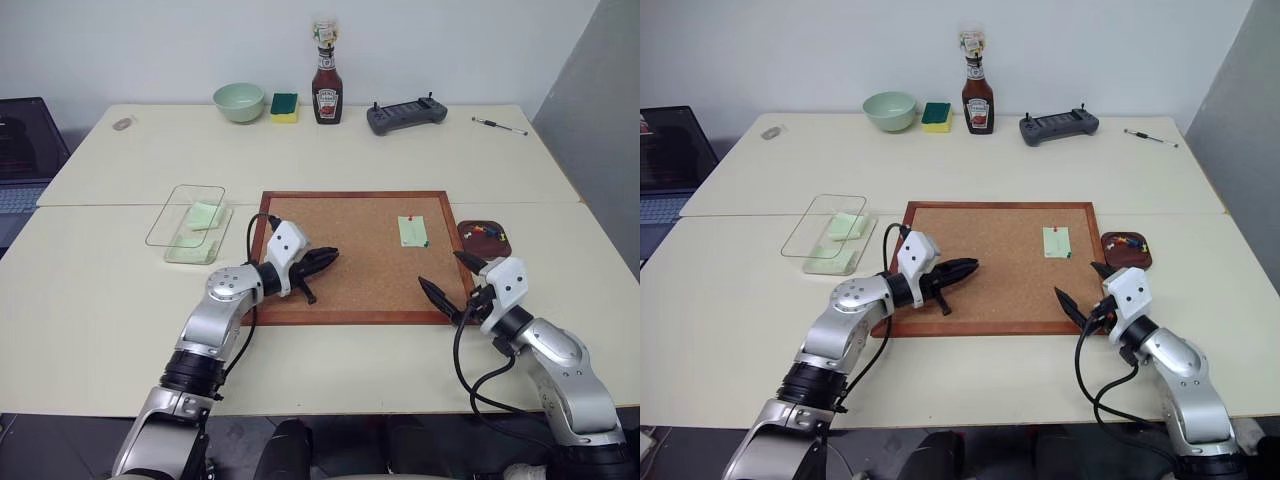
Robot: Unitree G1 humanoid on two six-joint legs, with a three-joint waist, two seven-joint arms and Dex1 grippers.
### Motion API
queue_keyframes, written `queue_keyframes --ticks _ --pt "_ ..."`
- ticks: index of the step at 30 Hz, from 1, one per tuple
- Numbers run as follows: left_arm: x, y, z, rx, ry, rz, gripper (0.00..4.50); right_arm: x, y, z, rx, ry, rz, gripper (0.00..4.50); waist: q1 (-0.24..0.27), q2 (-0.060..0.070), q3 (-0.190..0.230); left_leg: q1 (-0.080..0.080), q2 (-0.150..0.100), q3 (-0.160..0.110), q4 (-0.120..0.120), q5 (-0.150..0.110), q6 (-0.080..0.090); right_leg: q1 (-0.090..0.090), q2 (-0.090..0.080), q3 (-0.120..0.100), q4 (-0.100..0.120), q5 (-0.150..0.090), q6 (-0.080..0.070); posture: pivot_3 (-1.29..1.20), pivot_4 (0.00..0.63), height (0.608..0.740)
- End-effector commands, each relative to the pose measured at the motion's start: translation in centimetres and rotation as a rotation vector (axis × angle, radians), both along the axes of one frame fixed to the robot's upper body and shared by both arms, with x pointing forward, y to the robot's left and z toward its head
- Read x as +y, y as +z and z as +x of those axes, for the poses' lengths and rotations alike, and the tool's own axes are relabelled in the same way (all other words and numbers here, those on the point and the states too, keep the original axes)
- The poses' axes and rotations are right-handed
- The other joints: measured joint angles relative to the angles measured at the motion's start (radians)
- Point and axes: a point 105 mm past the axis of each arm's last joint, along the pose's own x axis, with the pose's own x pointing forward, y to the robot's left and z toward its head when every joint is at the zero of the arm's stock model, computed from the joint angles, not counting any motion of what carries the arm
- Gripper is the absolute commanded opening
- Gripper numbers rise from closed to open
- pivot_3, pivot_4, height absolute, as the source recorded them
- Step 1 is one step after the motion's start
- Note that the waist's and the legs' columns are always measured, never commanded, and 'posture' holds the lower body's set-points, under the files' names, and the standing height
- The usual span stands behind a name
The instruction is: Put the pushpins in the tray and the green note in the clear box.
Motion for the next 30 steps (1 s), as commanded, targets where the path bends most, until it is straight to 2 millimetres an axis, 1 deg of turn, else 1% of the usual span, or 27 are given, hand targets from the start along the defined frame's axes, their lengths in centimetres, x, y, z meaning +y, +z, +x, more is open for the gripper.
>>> queue_keyframes --ticks 1,6,9,11,17,19,24,28,30 --pt "-1.0 0.5 -0.1 -0.035 -0.042 0.001 0.03 0.7 1.2 0.3 -0.012 0.023 0.023 4.5 0.0 0.0 0.0 0.0 0.0 0.0 0.0 0.0 0.0 0.0 0.0 0.0 0.0 0.0 0.0 0.0 0.15 0.74" --pt "-1.4 -1.9 -0.6 0.013 -0.073 0.06 0.03 1.7 1.5 0.7 0.045 0.062 0.079 4.5 -0.001 0.0 0.0 0.0 0.0 0.0 0.0 0.0 0.0 0.0 0.0 0.0 0.0 0.0 0.0 0.0 0.15 0.74" --pt "-1.5 -3.2 -0.6 0.035 -0.075 0.096 0.03 2.1 2.4 1.8 0.056 0.072 0.112 4.5 -0.001 0.001 0.0 0.0 0.0 0.0 0.0 0.0 0.0 0.0 0.0 0.0 0.0 0.0 0.0 0.0 0.15 0.74" --pt "-1.5 -3.6 -0.6 0.044 -0.078 0.11 0.03 2.0 2.7 2.9 0.073 0.046 0.112 4.5 -0.001 0.001 0.0 0.001 0.0 0.0 0.0 0.0 0.0 0.0 0.0 0.0 0.0 0.0 0.0 0.0 0.15 0.74" --pt "-1.6 -4.2 -0.8 0.053 -0.085 0.119 0.03 1.9 3.1 6.7 0.102 -0.002 0.046 4.5 0.0 0.002 -0.001 0.001 -0.001 0.0 0.001 0.0 0.0 0.001 0.0 0.0 0.0 0.0 0.0 0.0 0.15 0.74" --pt "-1.9 -4.2 -1.0 0.054 -0.092 0.116 0.03 2.1 3.0 8.4 0.111 -0.013 0.014 4.5 0.0 0.002 -0.001 0.001 -0.001 0.0 0.001 0.0 0.0 0.001 0.0 0.0 0.0 0.0 0.0 0.0 0.15 0.74" --pt "-2.5 -3.9 -1.4 0.056 -0.105 0.099 0.03 2.3 2.5 11.4 0.123 -0.039 -0.043 4.5 0.0 0.002 -0.001 0.001 -0.001 0.0 0.001 0.0 0.0 0.001 0.0 0.0 0.0 0.0 0.0 0.0 0.15 0.74" --pt "-2.7 -3.8 -1.8 0.056 -0.112 0.096 0.03 2.2 1.9 12.8 0.132 -0.058 -0.052 4.5 0.0 0.002 -0.001 0.001 -0.001 0.0 0.001 0.0 0.0 0.001 0.0 0.0 0.0 0.0 0.0 0.0 0.15 0.74" --pt "-2.8 -3.9 -2.0 0.057 -0.115 0.096 0.0 2.2 1.6 13.3 0.136 -0.068 -0.059 4.14 -0.001 0.002 -0.001 0.001 -0.001 0.0 0.0 0.0 0.0 0.0 -0.001 0.0 0.0 0.0 0.0 0.0 0.15 0.74"
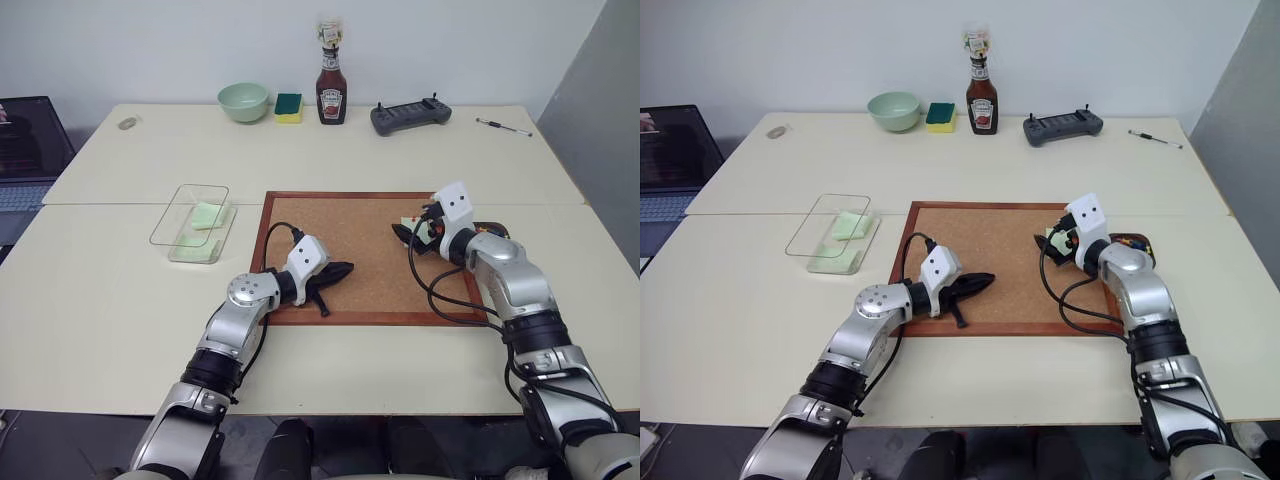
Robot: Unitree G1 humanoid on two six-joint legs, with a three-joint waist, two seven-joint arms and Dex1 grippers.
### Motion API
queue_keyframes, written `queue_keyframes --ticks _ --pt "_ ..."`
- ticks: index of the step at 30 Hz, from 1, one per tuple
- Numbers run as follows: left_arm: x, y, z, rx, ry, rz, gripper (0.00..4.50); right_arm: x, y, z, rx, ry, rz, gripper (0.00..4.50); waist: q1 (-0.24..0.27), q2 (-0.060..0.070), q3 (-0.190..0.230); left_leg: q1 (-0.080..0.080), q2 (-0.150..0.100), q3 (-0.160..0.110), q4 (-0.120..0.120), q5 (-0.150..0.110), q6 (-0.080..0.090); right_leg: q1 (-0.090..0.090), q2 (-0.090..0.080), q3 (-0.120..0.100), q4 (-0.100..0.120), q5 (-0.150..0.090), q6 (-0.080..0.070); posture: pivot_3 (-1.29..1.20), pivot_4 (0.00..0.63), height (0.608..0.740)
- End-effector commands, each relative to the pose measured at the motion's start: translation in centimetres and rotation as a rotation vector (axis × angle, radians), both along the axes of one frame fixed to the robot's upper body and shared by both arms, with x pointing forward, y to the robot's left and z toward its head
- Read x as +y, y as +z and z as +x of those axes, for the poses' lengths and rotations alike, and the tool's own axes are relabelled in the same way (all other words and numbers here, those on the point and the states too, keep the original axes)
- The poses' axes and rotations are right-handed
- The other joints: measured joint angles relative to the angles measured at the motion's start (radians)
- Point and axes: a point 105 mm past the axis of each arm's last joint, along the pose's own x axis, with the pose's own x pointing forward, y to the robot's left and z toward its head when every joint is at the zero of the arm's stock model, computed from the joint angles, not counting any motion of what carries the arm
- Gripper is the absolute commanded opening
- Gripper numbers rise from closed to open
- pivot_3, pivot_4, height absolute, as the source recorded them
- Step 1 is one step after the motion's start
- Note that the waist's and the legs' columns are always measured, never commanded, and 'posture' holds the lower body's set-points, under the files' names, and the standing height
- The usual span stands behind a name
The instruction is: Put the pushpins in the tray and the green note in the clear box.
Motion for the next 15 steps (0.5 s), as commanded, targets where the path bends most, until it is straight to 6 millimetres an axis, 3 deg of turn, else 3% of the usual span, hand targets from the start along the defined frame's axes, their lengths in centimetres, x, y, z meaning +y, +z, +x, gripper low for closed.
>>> queue_keyframes --ticks 1,6,15 --pt "-0.9 -1.5 -1.2 0.052 -0.032 0.019 0.0 0.1 0.8 1.1 -0.051 -0.007 -0.011 4.0 0.0 0.0 0.0 0.0 0.0 0.0 0.0 0.0 0.0 0.0 0.0 0.0 0.0 0.0 0.0 0.0 0.15 0.74" --pt "-0.9 -1.4 -1.2 0.054 -0.033 0.02 0.0 -0.1 0.5 1.7 -0.054 -0.018 -0.013 2.8 -0.002 0.0 0.0 0.0 0.0 0.0 0.0 0.0 0.0 0.0 0.0 0.0 0.0 0.0 0.0 0.0 0.15 0.74" --pt "-0.9 -1.5 -1.4 0.06 -0.032 0.022 0.0 -0.9 0.6 2.4 -0.06 -0.074 -0.008 1.02 -0.007 0.0 0.0 0.0 0.0 0.0 0.0 0.0 0.0 0.0 0.0 0.0 0.0 0.0 0.0 0.0 0.15 0.74"
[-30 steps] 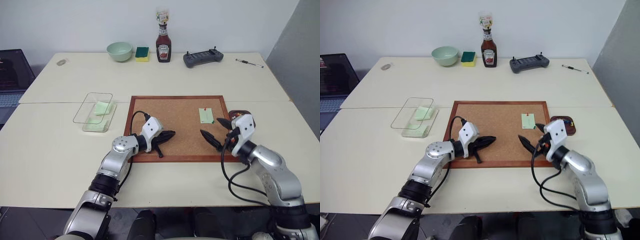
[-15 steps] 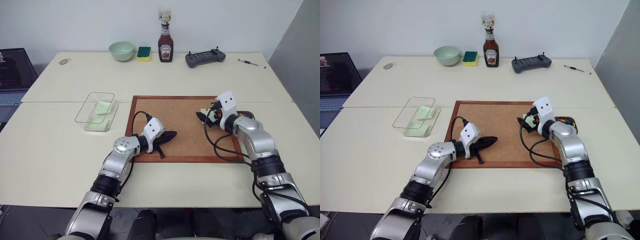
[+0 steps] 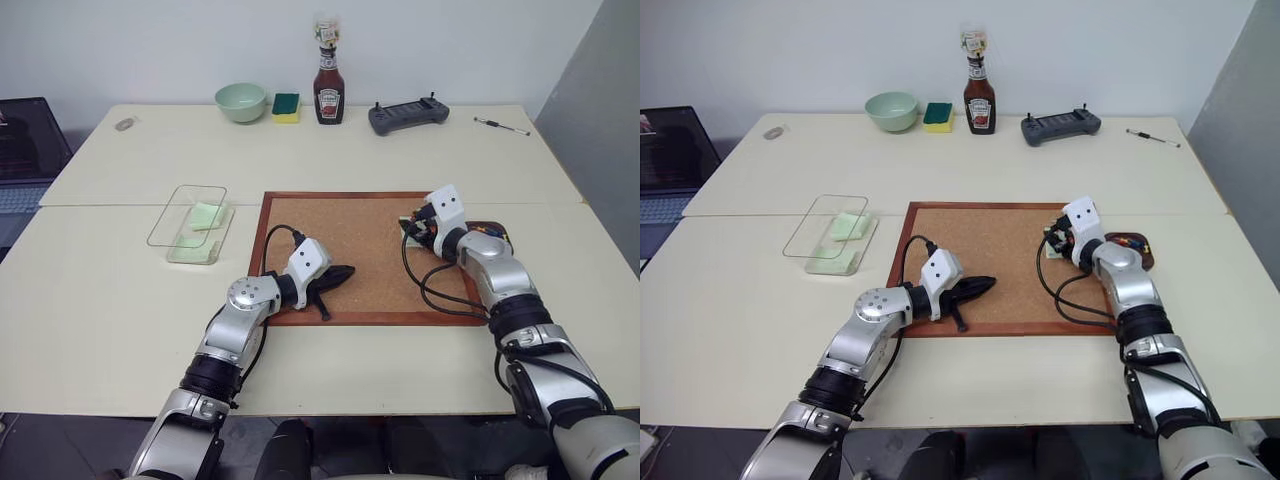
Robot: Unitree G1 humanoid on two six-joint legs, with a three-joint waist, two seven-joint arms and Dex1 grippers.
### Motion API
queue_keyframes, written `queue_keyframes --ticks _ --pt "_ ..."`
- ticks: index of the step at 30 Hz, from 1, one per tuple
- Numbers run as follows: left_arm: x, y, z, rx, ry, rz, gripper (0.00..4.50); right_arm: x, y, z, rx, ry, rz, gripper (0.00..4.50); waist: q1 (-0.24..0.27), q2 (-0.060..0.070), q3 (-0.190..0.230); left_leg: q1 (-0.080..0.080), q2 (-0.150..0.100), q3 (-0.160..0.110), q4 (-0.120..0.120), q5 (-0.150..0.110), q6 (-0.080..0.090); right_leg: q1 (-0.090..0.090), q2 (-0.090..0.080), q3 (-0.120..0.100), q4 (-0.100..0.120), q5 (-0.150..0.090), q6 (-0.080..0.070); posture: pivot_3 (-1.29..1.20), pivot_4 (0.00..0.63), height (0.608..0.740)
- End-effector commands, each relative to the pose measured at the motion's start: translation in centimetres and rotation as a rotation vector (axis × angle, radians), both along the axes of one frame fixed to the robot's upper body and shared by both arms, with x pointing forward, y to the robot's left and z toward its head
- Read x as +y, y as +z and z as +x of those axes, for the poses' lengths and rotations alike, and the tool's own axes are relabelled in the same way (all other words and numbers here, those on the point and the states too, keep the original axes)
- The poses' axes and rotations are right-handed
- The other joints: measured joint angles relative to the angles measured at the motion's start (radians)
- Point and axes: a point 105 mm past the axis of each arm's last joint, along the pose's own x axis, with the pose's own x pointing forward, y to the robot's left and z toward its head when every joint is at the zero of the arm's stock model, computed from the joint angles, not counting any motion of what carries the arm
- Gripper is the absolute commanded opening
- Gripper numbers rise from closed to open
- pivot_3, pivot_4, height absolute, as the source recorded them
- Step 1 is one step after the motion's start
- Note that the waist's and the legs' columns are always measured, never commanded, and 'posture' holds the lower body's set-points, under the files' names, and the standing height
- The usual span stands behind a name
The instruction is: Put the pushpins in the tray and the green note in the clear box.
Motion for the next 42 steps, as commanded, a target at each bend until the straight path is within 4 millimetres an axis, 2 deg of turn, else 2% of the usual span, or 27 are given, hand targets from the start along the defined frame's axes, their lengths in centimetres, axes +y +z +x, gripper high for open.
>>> queue_keyframes --ticks 1,4,5,17,35,42 --pt "-0.8 -1.3 -1.0 0.047 -0.033 0.014 0.0 -0.4 1.9 0.7 -0.068 -0.025 0.004 0.77 0.0 0.0 0.0 0.0 0.0 0.0 0.0 0.0 0.0 0.0 0.0 0.0 0.0 0.0 0.0 0.0 0.15 0.74" --pt "-0.8 -1.4 -1.1 0.049 -0.033 0.015 0.0 -0.5 1.9 0.8 -0.076 -0.033 0.0 0.12 -0.001 0.0 0.0 0.0 0.0 0.0 0.0 0.0 0.0 0.0 0.0 0.0 0.0 0.0 0.0 0.0 0.15 0.74" --pt "-0.8 -1.4 -1.1 0.05 -0.033 0.016 0.0 -0.5 2.0 0.8 -0.078 -0.033 0.0 0.03 -0.001 0.0 0.0 0.0 0.0 0.0 0.0 0.0 0.0 0.0 0.0 0.0 0.0 0.0 0.0 0.0 0.15 0.74" --pt "-0.7 -1.9 -1.6 0.073 -0.044 0.031 0.0 0.6 3.8 0.2 -0.153 0.013 0.067 0.03 -0.006 0.0 0.0 0.0 0.0 0.0 0.0 0.0 0.0 0.0 0.0 0.0 0.0 0.0 0.0 0.0 0.15 0.74" --pt "-0.9 -2.2 -2.0 0.086 -0.063 0.043 0.0 0.6 3.7 -0.5 -0.149 0.017 0.093 0.03 -0.012 0.0 0.0 0.0 0.0 0.0 -0.001 0.0 0.0 -0.001 0.0 0.0 0.0 0.0 0.0 0.0 0.15 0.74" --pt "-0.9 -2.2 -2.1 0.084 -0.067 0.047 0.0 0.3 4.3 -0.5 -0.161 -0.004 0.134 0.03 -0.012 0.0 0.0 0.0 0.0 0.0 -0.001 0.0 0.0 -0.001 0.0 0.0 0.0 0.0 0.0 0.0 0.15 0.74"
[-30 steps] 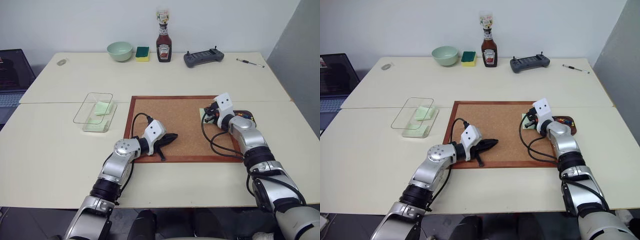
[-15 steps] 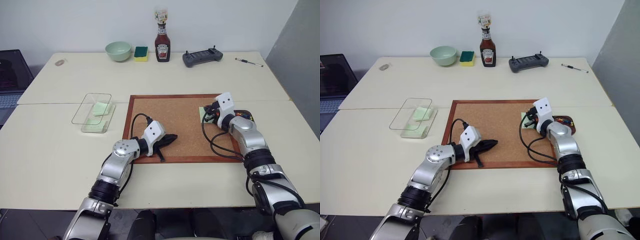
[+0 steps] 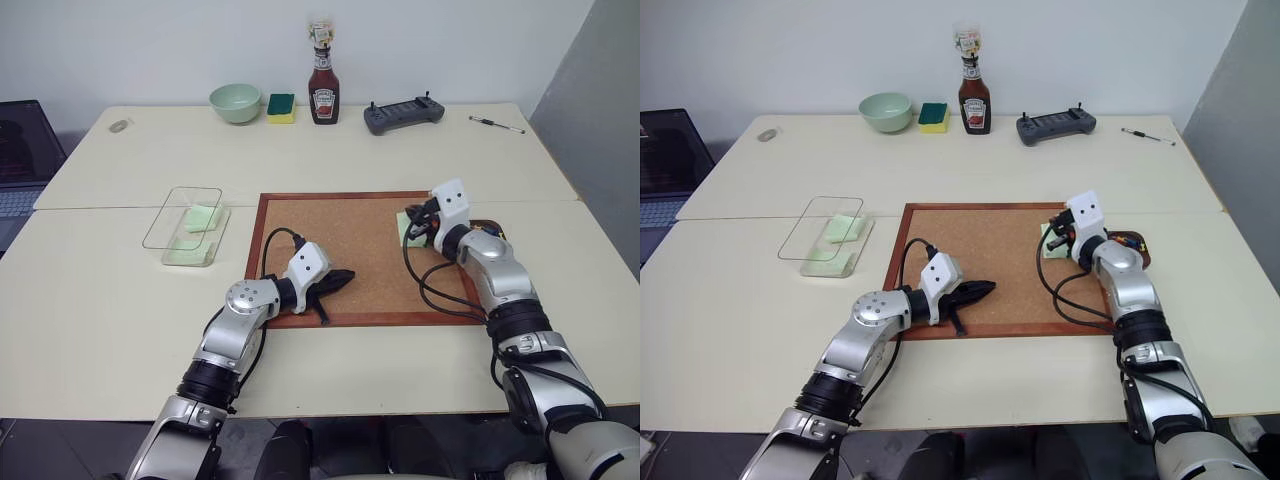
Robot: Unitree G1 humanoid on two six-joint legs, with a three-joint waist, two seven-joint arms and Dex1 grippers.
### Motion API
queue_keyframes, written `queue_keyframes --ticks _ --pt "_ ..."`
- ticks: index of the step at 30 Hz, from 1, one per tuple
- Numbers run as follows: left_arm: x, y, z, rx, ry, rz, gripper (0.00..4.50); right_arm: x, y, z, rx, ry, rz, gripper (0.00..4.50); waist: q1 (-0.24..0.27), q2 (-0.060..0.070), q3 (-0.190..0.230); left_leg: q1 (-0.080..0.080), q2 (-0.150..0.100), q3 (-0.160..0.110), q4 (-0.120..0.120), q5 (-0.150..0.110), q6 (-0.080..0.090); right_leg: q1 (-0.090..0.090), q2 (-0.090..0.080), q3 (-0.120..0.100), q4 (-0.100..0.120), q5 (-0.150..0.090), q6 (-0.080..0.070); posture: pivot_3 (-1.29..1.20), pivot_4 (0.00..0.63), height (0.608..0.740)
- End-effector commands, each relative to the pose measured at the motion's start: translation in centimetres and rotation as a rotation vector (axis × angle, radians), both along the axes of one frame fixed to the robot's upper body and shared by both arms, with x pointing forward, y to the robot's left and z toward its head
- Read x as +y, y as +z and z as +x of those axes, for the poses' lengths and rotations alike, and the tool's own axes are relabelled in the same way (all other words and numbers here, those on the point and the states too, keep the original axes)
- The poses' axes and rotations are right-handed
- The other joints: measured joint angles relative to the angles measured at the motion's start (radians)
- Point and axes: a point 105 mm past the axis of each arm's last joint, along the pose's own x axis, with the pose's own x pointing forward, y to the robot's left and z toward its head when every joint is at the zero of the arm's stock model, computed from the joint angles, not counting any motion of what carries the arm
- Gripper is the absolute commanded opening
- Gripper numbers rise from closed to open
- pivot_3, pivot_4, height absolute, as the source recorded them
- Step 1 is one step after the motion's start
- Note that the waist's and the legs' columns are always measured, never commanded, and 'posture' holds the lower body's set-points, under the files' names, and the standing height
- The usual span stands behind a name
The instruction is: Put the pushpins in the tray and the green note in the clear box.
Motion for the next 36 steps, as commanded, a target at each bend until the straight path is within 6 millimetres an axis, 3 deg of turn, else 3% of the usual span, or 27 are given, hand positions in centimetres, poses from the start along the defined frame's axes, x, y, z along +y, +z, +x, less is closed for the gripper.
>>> queue_keyframes --ticks 1,17,20,24,29,36 --pt "-1.0 -2.1 -1.4 0.072 -0.059 0.032 0.0 0.0 2.5 0.0 -0.07 -0.004 0.06 0.03 0.0 0.0 0.0 0.0 0.0 0.0 0.0 0.0 0.0 0.0 0.0 0.0 0.0 0.0 0.0 0.0 0.15 0.74" --pt "-1.0 -2.2 -1.4 0.069 -0.068 0.035 0.0 -1.1 4.2 -0.7 -0.08 -0.038 0.135 0.03 0.001 0.0 0.0 0.0 0.0 0.0 0.0 0.0 0.0 0.0 0.0 0.0 0.0 0.0 0.0 0.0 0.15 0.74" --pt "-1.0 -2.2 -1.4 0.068 -0.071 0.035 0.0 -2.1 5.0 -1.0 -0.109 -0.059 0.121 0.03 0.002 0.0 0.0 0.0 0.0 0.0 0.0 0.0 0.0 0.0 0.0 0.0 0.0 0.0 0.0 0.0 0.15 0.74" --pt "-1.1 -1.9 -1.3 0.057 -0.072 0.025 0.0 -4.6 6.1 -3.2 -0.188 -0.075 0.0 0.03 0.013 0.0 0.0 -0.001 0.0 -0.001 0.0 0.0 0.0 0.0 0.0 0.0 -0.001 0.0 0.0 0.0 0.15 0.74" --pt "-1.1 -1.7 -1.1 0.048 -0.077 0.018 0.0 -7.3 4.8 -5.7 -0.157 -0.121 -0.167 0.03 0.019 0.0 0.0 -0.001 0.0 0.0 -0.001 0.0 0.0 0.0 0.0 0.0 -0.001 0.0 0.0 0.0 0.15 0.74" --pt "-0.8 -1.9 -0.8 0.031 -0.09 0.044 0.0 -9.0 2.8 -7.2 -0.076 -0.176 -0.322 0.03 0.02 0.001 -0.001 0.0 0.0 0.001 -0.001 0.0 0.0 0.001 0.0 0.001 -0.001 0.0 0.0 0.0 0.15 0.74"
